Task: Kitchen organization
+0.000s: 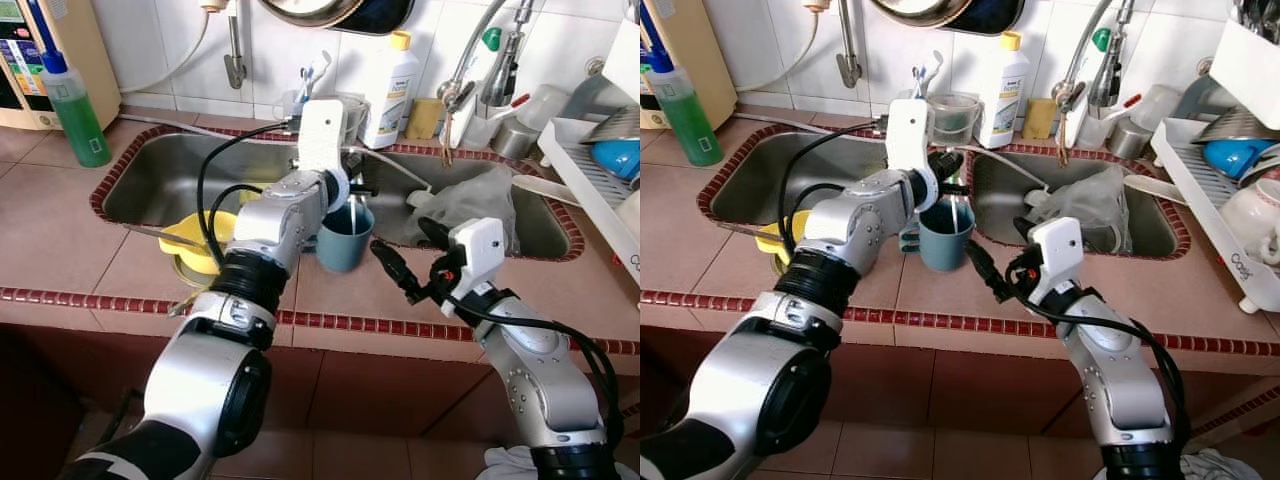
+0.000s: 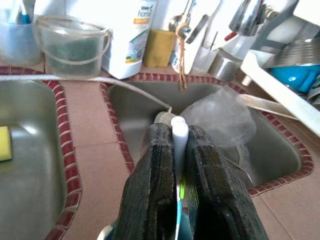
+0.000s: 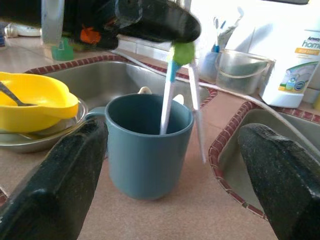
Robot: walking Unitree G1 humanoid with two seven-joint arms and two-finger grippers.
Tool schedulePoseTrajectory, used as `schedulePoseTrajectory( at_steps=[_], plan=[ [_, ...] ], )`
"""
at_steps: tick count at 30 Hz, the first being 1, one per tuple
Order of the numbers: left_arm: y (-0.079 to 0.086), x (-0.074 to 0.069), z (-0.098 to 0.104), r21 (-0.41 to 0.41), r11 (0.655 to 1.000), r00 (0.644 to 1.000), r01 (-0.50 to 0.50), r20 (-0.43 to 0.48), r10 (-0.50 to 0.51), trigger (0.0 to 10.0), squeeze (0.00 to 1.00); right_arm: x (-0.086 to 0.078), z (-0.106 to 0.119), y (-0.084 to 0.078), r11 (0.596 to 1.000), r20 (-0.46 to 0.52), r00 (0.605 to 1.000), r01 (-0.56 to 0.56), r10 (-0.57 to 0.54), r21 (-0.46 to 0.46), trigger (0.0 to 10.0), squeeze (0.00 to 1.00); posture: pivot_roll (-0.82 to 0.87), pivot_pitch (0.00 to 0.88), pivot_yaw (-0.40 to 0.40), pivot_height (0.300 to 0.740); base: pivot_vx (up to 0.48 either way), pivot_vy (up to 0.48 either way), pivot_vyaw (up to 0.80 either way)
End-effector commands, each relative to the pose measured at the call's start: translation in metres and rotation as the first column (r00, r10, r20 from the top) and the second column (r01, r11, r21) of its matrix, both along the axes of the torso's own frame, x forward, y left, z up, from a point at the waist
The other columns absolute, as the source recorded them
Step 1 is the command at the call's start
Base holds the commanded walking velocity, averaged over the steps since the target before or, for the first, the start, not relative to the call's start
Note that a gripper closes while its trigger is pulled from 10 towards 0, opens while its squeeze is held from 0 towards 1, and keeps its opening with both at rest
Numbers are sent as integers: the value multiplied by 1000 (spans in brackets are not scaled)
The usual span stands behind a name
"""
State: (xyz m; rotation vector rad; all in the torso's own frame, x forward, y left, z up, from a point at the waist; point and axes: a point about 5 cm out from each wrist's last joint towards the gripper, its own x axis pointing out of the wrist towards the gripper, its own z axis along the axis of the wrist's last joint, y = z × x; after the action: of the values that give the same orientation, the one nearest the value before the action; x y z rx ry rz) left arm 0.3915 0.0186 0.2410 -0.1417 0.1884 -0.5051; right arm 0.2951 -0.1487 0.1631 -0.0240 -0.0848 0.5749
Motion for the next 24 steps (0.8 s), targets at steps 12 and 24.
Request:
schedulePoseTrajectory(
  at_steps=[12,24],
  plan=[
    [3,-2,52,-30,999,989,34,147,-29,10000,0,3,3,1,1000,15,1000,-14,14,-12,10000,0,52,0,-43,740,0,0,0],
    [24,0,84,-61,998,967,0,253,15,10000,0,4,2,3,1000,13,1000,-23,23,-3,10000,0,59,0,-46,740,0,0,0]
  ],
)
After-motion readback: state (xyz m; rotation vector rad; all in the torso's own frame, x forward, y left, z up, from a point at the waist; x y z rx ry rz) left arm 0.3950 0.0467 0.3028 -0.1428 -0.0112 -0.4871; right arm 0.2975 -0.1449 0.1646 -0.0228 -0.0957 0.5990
